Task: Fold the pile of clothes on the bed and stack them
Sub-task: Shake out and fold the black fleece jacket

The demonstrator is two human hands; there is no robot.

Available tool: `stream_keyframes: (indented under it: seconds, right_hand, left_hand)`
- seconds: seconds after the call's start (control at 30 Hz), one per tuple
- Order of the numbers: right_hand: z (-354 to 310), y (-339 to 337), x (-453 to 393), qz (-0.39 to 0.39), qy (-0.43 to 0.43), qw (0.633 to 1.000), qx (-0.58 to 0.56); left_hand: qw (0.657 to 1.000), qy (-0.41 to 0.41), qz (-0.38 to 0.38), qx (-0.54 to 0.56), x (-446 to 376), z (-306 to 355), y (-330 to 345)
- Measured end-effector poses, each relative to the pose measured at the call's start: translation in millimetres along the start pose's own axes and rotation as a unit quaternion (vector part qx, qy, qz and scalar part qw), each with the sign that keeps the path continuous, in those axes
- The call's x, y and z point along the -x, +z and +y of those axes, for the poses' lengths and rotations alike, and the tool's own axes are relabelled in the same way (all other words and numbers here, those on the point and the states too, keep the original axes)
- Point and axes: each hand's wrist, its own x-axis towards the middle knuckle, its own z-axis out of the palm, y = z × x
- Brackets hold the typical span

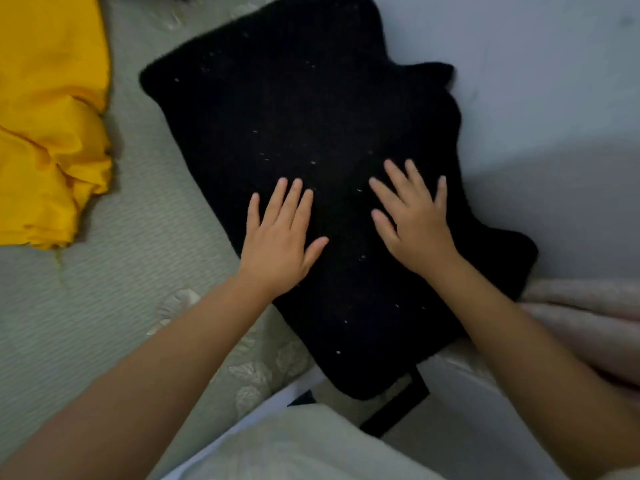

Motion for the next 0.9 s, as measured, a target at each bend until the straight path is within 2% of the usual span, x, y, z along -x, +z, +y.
stream_keyframes:
  seconds: [0.13,0.2,0.27,0.33,0.4,0.47,0.53,0.57,0.6,0.63,0.7,0.77,0.8,0.9]
  right_hand:
    - [35.2,8.4,103.3,0.0,0.177,0.983,-0.038]
    - [44.2,12.7,143.1,0.031,0.238,0.969,-0.062]
    - [48.0,14.3,163.1,0.067,0.316,0.937,-0.131]
    - [50.4,12.0,161.7,0.104,0.418,0.86,-0.273]
    - [53.4,13.8,149.5,0.089,0.481,0.775,-0.4]
    - [49.9,16.5,135.3,0.065,0.504,0.696,-0.508]
    - [44.5,19.3,125.5,0.082,0.522,0.599,-0.601]
    - [43.6,18.4,123.2,0.094,0.523,0.572,-0.625]
    - [45.3,14.7,122.5,0.109,0.519,0.576,-0.622]
    - [49.4,8.5,123.5,0.127,0.508,0.61,-0.595]
    - [61.1,-6.4,130.8,0.18,0.468,0.711,-0.493]
    - [69.2,-16.6,143.4,0.219,0.426,0.786,-0.39]
    - [71.1,-17.0,147.6,0.21,0.416,0.809,-0.357]
    - [61.0,-5.1,153.2,0.071,0.428,0.863,-0.258]
  left_hand:
    - [0.998,0.022,0.052,0.022,51.5,43.4,22.5]
    - [0.991,-0.071,0.047,0.098,81.0,56.9,33.0]
    - [0.955,-0.196,0.017,0.221,102.5,66.4,36.8]
    - [0.913,-0.232,-0.005,0.335,115.2,74.4,40.0]
    - [0.875,-0.235,-0.011,0.423,121.0,82.1,43.3]
    - [0.827,-0.281,-0.009,0.486,123.9,92.5,45.7]
    - [0.775,-0.326,0.006,0.542,125.6,104.2,48.6]
    - [0.762,-0.332,0.019,0.557,125.8,109.3,49.7]
    - [0.765,-0.326,0.031,0.555,125.8,114.3,49.7]
    - [0.777,-0.312,0.037,0.545,125.1,119.6,49.0]
    - [0.806,-0.278,0.036,0.522,121.6,130.4,47.0]
    - [0.838,-0.255,0.026,0.483,118.2,140.2,46.4]
    - [0.847,-0.259,0.024,0.464,116.4,143.9,48.0]
    - [0.833,-0.352,0.023,0.427,115.5,150.0,51.1]
